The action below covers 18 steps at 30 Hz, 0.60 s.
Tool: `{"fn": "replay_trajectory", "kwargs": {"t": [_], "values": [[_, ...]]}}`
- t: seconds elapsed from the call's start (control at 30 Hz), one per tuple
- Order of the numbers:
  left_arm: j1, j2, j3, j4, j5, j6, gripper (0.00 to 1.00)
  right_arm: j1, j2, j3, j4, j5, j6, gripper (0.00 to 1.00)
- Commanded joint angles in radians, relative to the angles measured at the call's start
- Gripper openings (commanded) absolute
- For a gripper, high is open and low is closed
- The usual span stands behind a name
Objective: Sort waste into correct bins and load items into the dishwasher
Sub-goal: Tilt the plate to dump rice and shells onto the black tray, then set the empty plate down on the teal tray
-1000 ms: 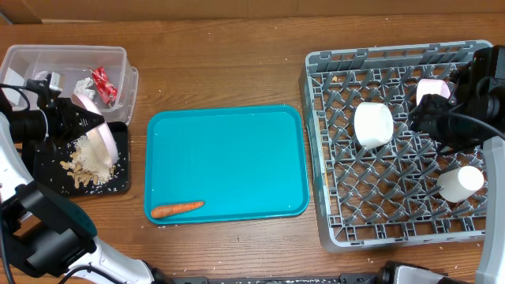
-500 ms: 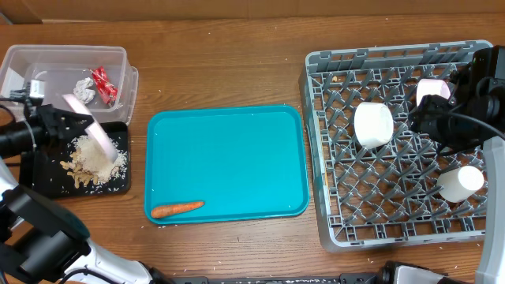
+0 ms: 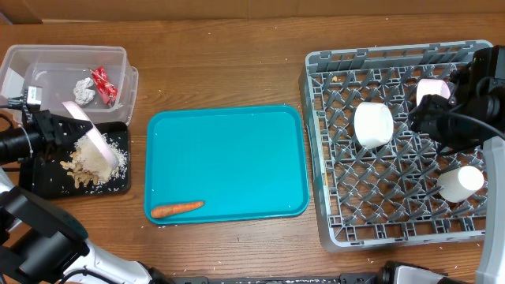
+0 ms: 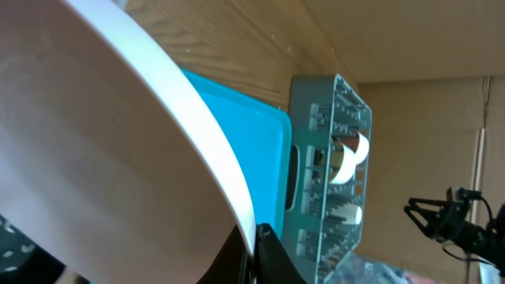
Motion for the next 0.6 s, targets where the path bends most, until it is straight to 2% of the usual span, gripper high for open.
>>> {"fn": "replay_trajectory", "kwargs": {"t": [0.0, 0.13, 0.3, 0.4, 0.57], "values": [[-0.039, -0.008, -0.002, -0.047, 0.018, 0.076, 0.04, -0.003, -0.009, 0.015, 0.005, 0.005, -0.004, 0.63], [-0.141, -0.036, -0.002, -0.047, -0.018, 0.059, 0.04, -0.003, -0.009, 0.015, 0.003, 0.005, -0.004, 0.63], [-0.354, -0.078, -0.002, -0.026, -0.069, 0.002, 0.04, -0.003, -0.009, 0.015, 0.002, 0.005, -0.004, 0.63], [-0.504, -0.077, -0.002, 0.06, -0.162, -0.14, 0.04, -0.003, -0.009, 0.015, 0.002, 0.005, -0.004, 0.63], [-0.783, -0.072, -0.003, 0.251, -0.503, -0.496, 0.04, -0.003, -0.009, 0.015, 0.002, 0.005, -0.004, 0.63]]}}
